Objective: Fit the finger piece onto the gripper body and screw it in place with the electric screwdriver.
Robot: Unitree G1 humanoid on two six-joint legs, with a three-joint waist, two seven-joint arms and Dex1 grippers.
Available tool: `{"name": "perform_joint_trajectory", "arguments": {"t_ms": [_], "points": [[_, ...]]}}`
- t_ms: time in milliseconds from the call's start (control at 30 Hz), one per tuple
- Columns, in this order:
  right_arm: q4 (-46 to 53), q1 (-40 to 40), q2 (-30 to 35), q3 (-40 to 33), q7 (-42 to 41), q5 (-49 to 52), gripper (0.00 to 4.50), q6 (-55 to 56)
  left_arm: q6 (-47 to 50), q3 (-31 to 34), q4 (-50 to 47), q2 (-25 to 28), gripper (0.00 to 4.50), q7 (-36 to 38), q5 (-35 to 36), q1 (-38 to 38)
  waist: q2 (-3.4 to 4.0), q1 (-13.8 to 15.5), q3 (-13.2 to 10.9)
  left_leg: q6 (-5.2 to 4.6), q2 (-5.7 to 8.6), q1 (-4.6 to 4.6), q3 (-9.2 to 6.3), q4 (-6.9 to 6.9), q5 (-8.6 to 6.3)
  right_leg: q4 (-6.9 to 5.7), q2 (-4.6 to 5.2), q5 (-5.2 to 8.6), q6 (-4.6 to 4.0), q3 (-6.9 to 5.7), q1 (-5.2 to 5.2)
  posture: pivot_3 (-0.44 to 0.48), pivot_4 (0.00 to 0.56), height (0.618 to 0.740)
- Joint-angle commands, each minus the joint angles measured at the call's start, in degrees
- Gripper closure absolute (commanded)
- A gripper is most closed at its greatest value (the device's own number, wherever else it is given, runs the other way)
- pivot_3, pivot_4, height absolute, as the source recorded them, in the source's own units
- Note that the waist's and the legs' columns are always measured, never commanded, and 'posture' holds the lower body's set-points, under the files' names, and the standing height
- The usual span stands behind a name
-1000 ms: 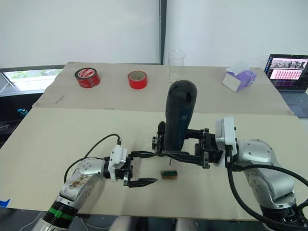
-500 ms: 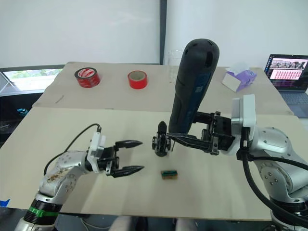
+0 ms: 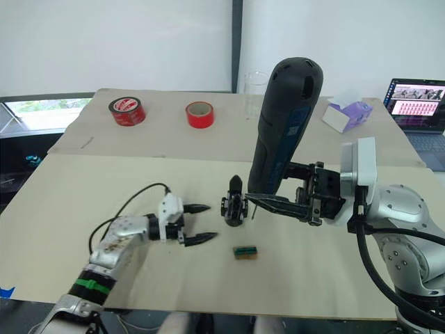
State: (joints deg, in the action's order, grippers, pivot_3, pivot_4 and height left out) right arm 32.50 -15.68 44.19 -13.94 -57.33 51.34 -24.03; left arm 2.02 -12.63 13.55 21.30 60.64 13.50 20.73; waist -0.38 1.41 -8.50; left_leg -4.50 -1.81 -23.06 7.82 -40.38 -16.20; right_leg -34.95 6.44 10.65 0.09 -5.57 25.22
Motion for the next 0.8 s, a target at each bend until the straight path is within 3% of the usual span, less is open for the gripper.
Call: {"name": "perform_joint_trajectory", "arguments": {"t_ms": [33, 233, 533, 633, 667, 733, 800], "points": [[1.1, -0.2, 0.8, -2.4, -0.4, 0.8, 2.57, 0.9, -2.6, -1.3, 2.6, -2.3, 0.05, -1.2, -2.2, 2.9, -0.01, 0.0, 0.0, 0.00, -0.01, -0.02, 0.00, 0.00, 0.00, -0.01, 0.00, -0.01, -0.01, 0.00, 0.02, 0.000, 0.150, 0.740], [1.1, 0.8, 1.0, -3.0, -0.5, 0.1, 2.57, 1.3, -3.0, -2.4, 7.7, -6.5, 0.05, -3.1, -4.8, 6.9, -0.03, 0.0, 0.0, -0.01, -0.01, -0.01, 0.00, -0.02, 0.01, -0.02, 0.00, -0.01, 0.00, -0.02, 0.00, 0.000, 0.150, 0.740], [2.5, 2.4, 1.2, -3.7, 0.2, 0.0, 2.57, 1.2, -1.8, -2.6, 8.7, -8.4, 0.05, -4.6, -6.8, 8.3, -0.04, 0.0, 0.0, -0.02, -0.01, -0.01, -0.03, -0.03, 0.00, -0.02, -0.01, -0.02, 0.03, -0.03, -0.02, 0.000, 0.150, 0.740], [2.6, 2.7, 1.4, -4.0, 0.3, 0.1, 2.57, 1.3, -3.0, -2.8, 9.3, -7.6, 0.87, -1.9, -6.3, 8.1, -0.04, 0.0, 0.0, -0.02, -0.01, 0.00, -0.03, -0.03, 0.00, -0.03, 0.00, -0.02, 0.02, -0.02, -0.01, 0.000, 0.150, 0.740], [2.6, 2.8, 1.5, -4.1, 0.2, 0.1, 2.57, 1.3, -3.8, -2.8, 9.7, -7.4, 1.46, -0.7, -6.1, 8.2, -0.04, 0.0, 0.0, -0.02, -0.01, 0.00, -0.03, -0.03, 0.01, -0.04, 0.00, -0.02, 0.03, -0.02, -0.01, 0.000, 0.150, 0.740], [2.6, 2.9, 1.7, -4.3, 0.2, 0.2, 2.57, 1.2, -5.3, -2.7, 11.2, -7.2, 2.22, 2.4, -5.2, 8.9, -0.04, -0.1, 0.0, -0.01, -0.01, 0.01, -0.03, -0.03, 0.01, -0.04, -0.01, -0.02, 0.03, -0.03, -0.01, 0.000, 0.150, 0.740], [2.6, 2.9, 2.2, -4.6, 0.0, 1.0, 2.57, 0.7, -7.1, -2.6, 14.2, -7.2, 2.21, 6.2, -4.4, 10.5, -0.04, -0.1, 0.0, -0.01, -0.01, 0.01, -0.03, -0.03, 0.00, -0.04, -0.01, -0.01, 0.02, -0.04, -0.01, 0.000, 0.150, 0.740]]}}
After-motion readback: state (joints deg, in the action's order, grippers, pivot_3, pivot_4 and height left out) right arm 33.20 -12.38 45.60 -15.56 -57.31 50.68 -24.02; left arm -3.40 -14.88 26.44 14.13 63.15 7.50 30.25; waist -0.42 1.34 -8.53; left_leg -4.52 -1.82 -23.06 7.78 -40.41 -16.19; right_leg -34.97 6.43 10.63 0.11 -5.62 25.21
